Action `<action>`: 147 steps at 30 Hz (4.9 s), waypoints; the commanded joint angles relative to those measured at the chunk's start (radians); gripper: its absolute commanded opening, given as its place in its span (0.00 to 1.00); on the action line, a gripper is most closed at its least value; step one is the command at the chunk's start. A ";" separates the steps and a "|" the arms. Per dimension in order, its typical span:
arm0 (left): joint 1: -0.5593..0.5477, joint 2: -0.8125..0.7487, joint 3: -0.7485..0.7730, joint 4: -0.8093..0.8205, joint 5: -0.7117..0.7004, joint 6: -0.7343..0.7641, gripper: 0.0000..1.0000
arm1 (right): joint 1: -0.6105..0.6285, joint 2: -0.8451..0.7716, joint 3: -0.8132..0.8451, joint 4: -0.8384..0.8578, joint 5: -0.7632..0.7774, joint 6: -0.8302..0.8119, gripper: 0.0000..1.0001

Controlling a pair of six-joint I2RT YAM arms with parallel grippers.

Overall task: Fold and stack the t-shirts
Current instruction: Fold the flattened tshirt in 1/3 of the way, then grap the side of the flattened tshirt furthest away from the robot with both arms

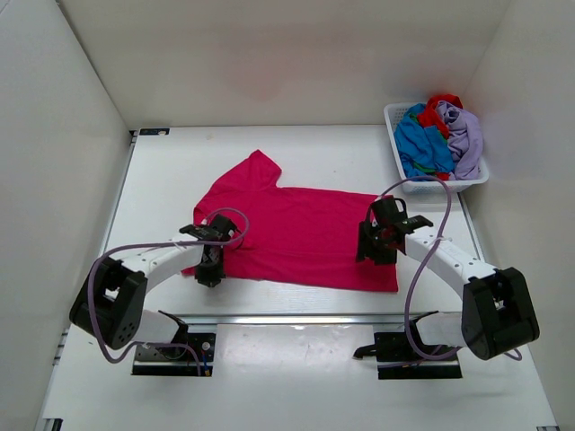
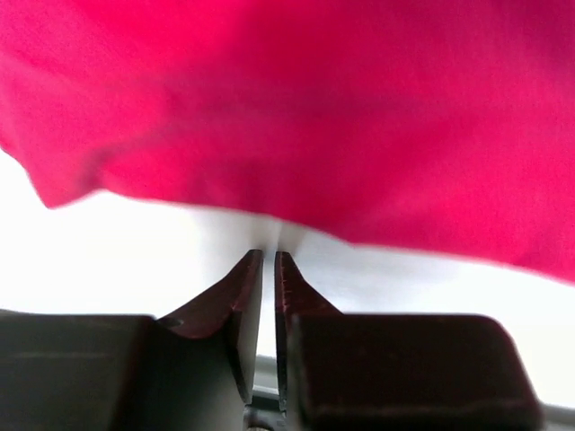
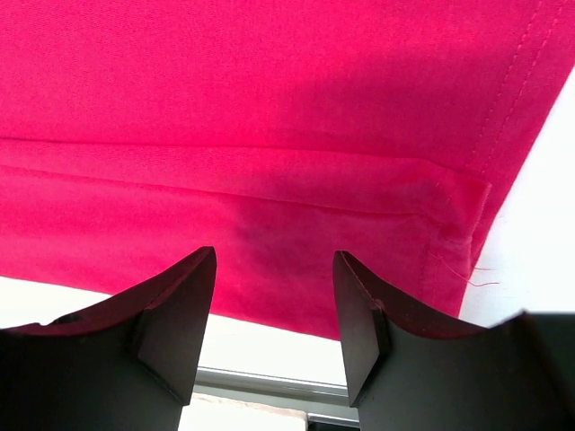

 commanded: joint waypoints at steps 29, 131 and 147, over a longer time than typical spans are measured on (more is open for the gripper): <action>0.203 -0.247 -0.253 0.266 -0.046 -0.223 0.02 | -0.021 -0.033 0.014 0.038 -0.005 -0.012 0.55; 0.221 1.377 2.086 -0.253 0.091 0.268 0.00 | -0.165 0.600 0.649 0.191 0.403 0.188 0.70; 0.247 1.219 2.094 -0.265 0.117 0.257 0.00 | -0.165 0.791 0.885 0.029 0.486 0.245 0.68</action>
